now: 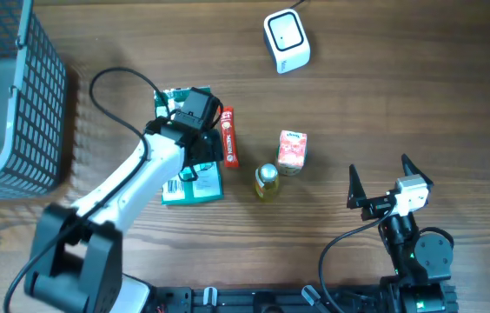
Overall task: Scan the item barcode
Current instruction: 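Release the green pack and red tube on the table, withdraw left gripper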
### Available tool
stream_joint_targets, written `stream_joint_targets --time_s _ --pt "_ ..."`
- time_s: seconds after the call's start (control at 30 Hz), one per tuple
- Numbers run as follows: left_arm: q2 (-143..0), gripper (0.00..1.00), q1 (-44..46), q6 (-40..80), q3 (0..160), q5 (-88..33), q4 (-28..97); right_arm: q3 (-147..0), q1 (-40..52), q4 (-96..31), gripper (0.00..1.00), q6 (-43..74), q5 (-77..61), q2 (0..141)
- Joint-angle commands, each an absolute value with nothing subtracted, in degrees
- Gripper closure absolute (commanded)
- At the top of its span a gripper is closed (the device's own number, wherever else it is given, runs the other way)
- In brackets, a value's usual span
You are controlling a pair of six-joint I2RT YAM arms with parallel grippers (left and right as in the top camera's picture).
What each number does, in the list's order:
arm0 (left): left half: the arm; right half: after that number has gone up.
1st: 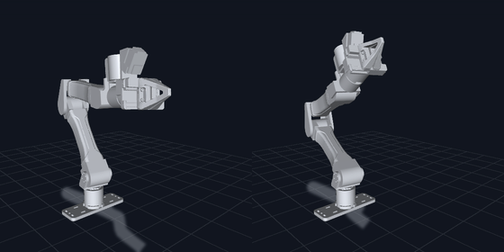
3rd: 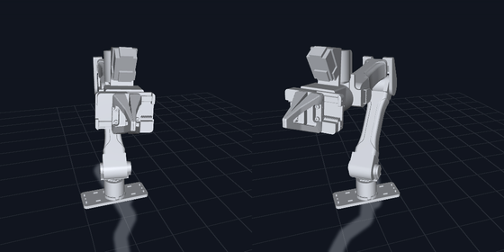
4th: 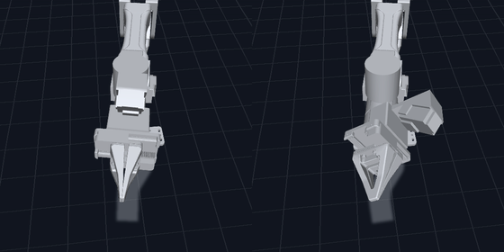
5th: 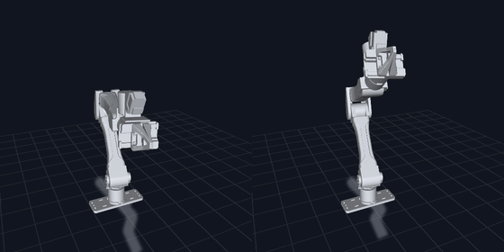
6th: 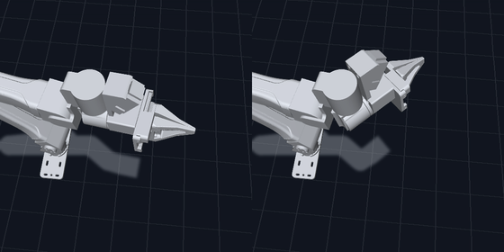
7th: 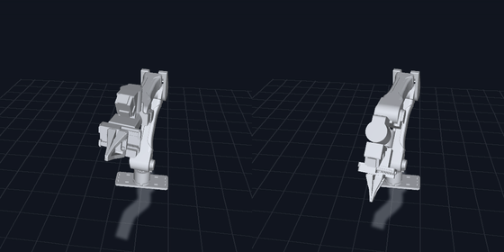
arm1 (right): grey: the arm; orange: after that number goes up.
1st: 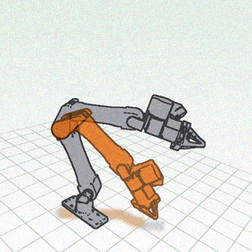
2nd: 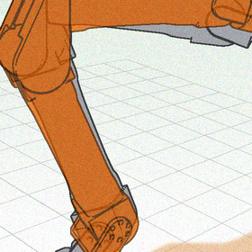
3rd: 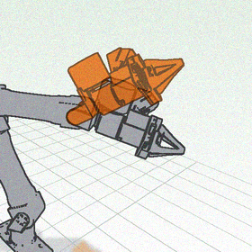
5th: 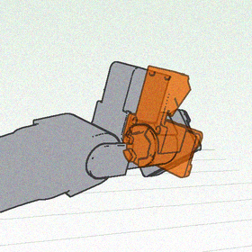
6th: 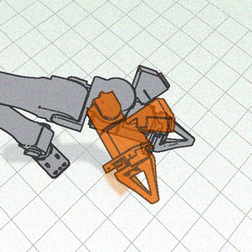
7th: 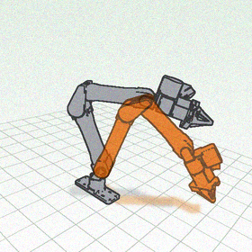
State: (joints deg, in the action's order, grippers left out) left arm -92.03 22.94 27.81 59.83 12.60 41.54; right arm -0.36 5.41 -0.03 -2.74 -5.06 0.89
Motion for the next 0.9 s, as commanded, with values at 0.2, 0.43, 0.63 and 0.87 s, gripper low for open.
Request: stream_joint_targets --time_s 0.2,0.43,0.63,0.87 --pt "-78.1 0.00 13.8 22.7 60.4 14.9 37.5 -0.3 5.2 0.1 0.00 -3.0 -4.5 0.5" --pt "-76.3 0.00 0.7 22.7 60.4 16.1 37.1 -0.3 5.2 0.1 0.00 -3.0 -4.5 0.5" --pt "-76.6 0.00 -4.6 22.9 60.4 16.1 37.3 -0.3 5.2 0.1 0.00 -3.0 -4.5 0.5" --pt "-76.6 0.00 -5.0 22.9 60.4 16.1 37.3 -0.3 5.2 0.1 0.00 -3.0 -4.5 0.5"
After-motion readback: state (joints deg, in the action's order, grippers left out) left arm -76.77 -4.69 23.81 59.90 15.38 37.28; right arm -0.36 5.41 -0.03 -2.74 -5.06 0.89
